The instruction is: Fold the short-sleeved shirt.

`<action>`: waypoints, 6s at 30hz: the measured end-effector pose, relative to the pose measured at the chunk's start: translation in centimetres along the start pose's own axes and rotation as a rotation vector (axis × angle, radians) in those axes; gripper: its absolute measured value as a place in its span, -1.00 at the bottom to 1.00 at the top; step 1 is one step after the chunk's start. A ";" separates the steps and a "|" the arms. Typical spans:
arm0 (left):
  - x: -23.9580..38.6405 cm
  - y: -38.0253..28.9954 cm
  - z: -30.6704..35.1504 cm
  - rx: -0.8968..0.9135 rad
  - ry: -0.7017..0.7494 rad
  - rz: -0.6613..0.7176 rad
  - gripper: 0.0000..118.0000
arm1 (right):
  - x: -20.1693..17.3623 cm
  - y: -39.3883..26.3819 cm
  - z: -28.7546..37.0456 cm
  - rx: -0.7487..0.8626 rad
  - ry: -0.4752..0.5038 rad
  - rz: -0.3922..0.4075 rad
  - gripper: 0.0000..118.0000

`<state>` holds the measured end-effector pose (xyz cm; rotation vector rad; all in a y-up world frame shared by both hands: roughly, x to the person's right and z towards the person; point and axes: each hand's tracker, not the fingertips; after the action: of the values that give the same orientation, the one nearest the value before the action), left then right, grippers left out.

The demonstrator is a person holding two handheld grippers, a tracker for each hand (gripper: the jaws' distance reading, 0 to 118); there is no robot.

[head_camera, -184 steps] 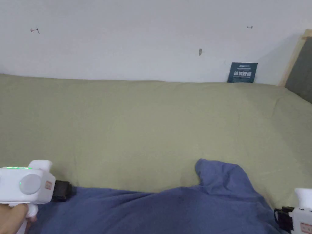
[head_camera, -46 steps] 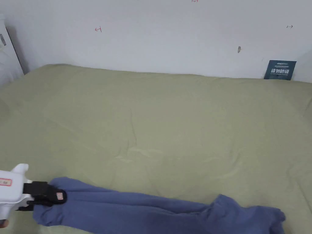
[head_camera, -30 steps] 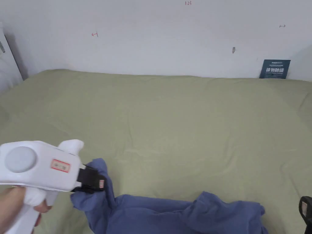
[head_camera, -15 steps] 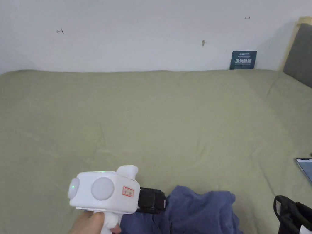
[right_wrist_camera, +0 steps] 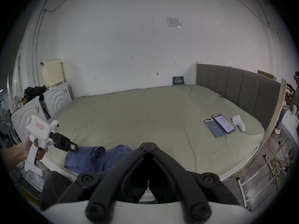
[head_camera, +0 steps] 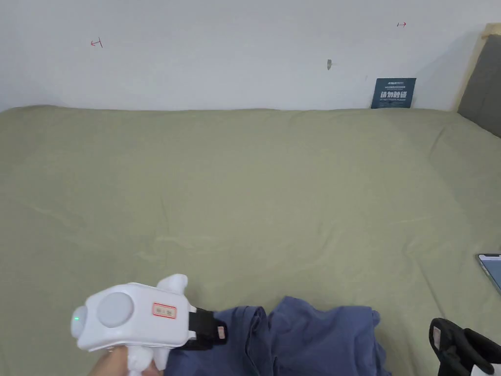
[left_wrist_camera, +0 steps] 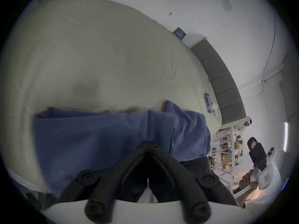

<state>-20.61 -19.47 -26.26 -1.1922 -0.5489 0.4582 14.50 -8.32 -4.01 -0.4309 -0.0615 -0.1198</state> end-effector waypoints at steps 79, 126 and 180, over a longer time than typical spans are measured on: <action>11.2 1.0 2.5 0.054 0.318 -0.181 -0.19 | -0.4 -1.2 -0.7 -0.056 0.065 -0.021 -1.00; -8.9 1.3 10.2 0.060 0.001 0.025 -0.99 | -8.6 -7.1 -27.7 -0.722 0.823 -0.421 -1.00; -11.6 10.6 26.7 0.374 0.153 -0.021 -0.94 | -2.2 8.6 -17.2 -0.319 0.591 -0.194 -1.00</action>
<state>-46.73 -3.51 -30.97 -0.8527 -0.3254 0.4258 14.01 -7.58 -23.34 -0.6926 0.5042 -0.4476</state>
